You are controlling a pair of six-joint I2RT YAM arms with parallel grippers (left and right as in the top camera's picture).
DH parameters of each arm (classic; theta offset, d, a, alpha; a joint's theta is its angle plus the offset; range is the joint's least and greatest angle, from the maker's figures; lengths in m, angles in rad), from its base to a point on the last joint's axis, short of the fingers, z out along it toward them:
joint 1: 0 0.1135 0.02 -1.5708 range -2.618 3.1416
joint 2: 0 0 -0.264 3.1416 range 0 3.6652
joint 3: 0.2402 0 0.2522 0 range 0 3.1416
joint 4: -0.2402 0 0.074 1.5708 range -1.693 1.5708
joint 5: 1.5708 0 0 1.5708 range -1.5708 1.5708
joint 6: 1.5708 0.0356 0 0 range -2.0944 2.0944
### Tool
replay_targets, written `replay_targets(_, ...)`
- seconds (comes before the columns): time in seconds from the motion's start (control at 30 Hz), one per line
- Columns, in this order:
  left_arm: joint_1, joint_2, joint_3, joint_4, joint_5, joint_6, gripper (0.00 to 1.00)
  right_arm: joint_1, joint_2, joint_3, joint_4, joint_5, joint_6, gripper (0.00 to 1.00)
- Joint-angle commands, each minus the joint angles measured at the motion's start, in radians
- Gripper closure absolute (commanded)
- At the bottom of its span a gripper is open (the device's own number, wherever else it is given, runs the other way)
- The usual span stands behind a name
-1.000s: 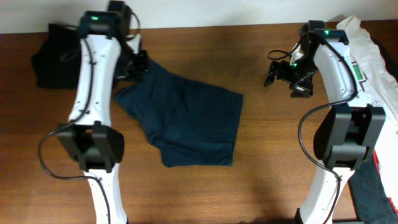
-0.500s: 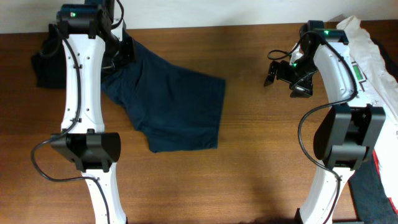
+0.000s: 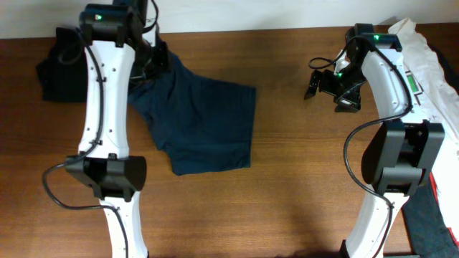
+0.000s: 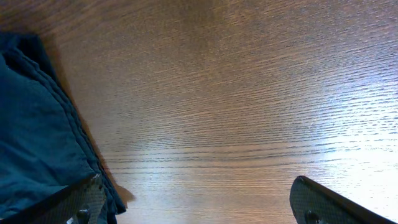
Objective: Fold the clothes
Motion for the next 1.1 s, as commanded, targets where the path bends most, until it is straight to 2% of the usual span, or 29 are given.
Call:
replay_targets(0.0,-0.105,-0.047,0.006,0.006,0.003,-0.047,0.99,-0.004,0.004,0.007,0.000,0.002,0.006,0.01)
replay_targets(0.07,-0.192,-0.043,-0.056,0.078,0.003,-0.047,0.99,-0.004,0.004,0.007,0.000,0.002,0.006,0.01)
replay_targets(0.3,-0.264,-0.043,-0.326,0.309,-0.008,-0.088,0.99,-0.004,0.004,0.007,0.000,0.002,0.006,0.01)
replay_targets(0.43,-0.295,-0.043,-0.384,0.354,-0.013,-0.087,0.99,-0.004,0.004,0.007,0.000,0.002,0.006,0.01)
replay_targets(0.63,-0.267,-0.046,-0.381,0.307,-0.087,-0.088,0.99,-0.004,0.004,0.007,0.000,0.002,0.006,0.01)
replay_targets(0.83,-0.102,-0.081,-0.362,0.187,-0.101,-0.087,0.99,-0.004,0.004,0.007,0.000,0.002,0.006,0.01)
replay_targets(1.07,0.020,-0.194,-0.362,0.059,-0.102,-0.087,0.99,-0.004,0.004,0.007,0.000,0.002,0.006,0.01)
